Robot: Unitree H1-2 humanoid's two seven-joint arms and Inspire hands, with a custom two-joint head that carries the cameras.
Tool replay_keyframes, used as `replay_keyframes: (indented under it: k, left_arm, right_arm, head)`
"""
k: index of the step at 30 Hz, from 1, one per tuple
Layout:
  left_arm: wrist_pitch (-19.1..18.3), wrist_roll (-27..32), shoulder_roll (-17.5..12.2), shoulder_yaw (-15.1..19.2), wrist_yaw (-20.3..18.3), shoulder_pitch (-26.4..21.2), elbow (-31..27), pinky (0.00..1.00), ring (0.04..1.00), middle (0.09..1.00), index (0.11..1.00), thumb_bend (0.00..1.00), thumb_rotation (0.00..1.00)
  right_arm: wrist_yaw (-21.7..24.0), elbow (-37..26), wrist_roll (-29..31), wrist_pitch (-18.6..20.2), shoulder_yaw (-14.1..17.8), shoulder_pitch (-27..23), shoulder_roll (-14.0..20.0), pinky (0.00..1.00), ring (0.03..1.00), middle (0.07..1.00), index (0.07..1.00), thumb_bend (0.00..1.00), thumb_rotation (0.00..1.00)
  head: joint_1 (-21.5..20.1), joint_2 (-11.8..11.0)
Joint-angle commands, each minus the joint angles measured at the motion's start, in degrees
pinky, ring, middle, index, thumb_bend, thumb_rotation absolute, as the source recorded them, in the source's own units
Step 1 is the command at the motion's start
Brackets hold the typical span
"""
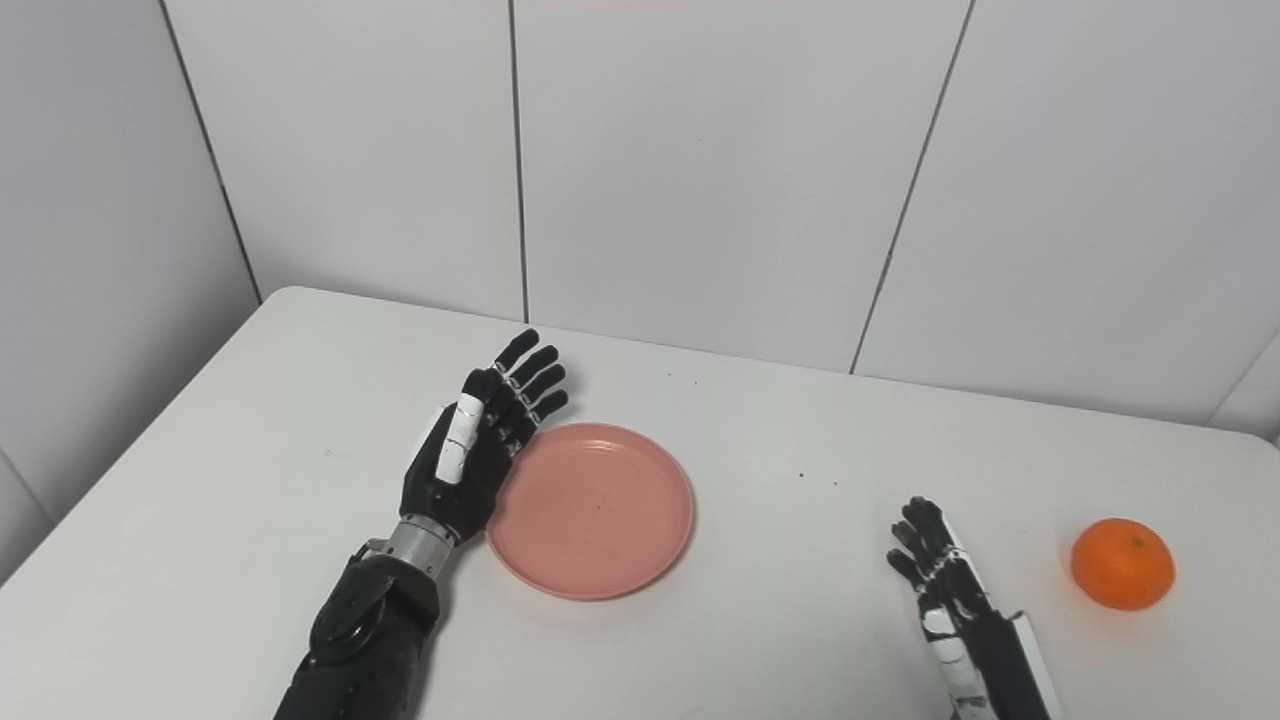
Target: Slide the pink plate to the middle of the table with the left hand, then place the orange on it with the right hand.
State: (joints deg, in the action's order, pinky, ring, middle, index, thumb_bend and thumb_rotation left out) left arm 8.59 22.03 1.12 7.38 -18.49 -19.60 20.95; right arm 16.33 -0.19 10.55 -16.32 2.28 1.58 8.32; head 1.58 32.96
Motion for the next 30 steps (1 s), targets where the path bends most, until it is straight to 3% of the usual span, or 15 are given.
replay_keyframes:
  k: [1,9,14,23,30]
  left_arm:
    - [-1.2,0.4,2.5,-1.0,-0.3,7.3,3.7,0.89,0.907,0.888,0.876,0.91,0.7]
    - [-3.2,1.1,3.2,-2.4,-0.7,8.6,1.7,0.9,0.911,0.89,0.909,0.87,0.72]
    - [-3.4,0.6,3.8,-3.3,-0.4,9.1,1.7,0.91,0.906,0.886,0.905,0.87,0.73]
    - [-3.5,0.4,4.8,-4.2,-0.1,8.8,2.3,0.83,0.897,0.885,0.9,0.88,0.71]
    - [-2.4,0.0,6.0,-4.8,-0.5,7.3,4.1,0.87,0.897,0.877,0.887,0.92,0.69]
  right_arm:
    - [-1.4,2.6,-0.1,1.2,-1.7,3.4,-3.0,0.91,0.94,0.951,0.938,0.84,0.86]
    - [-2.5,0.9,-2.4,1.7,-3.4,3.4,-3.9,0.91,0.947,0.955,0.947,0.83,0.88]
    - [-2.8,0.5,-2.6,2.0,-3.8,3.4,-4.4,0.91,0.95,0.955,0.945,0.82,0.87]
    - [-3.0,0.5,-2.9,1.9,-4.2,3.2,-4.7,0.9,0.95,0.955,0.944,0.83,0.85]
    - [-3.4,0.4,-2.9,1.8,-4.7,3.3,-4.7,0.9,0.949,0.953,0.941,0.83,0.85]
  head:
    - [-0.8,0.5]
    - [-4.3,1.8]
    - [-4.8,2.1]
    - [-5.4,2.2]
    - [-5.9,2.2]
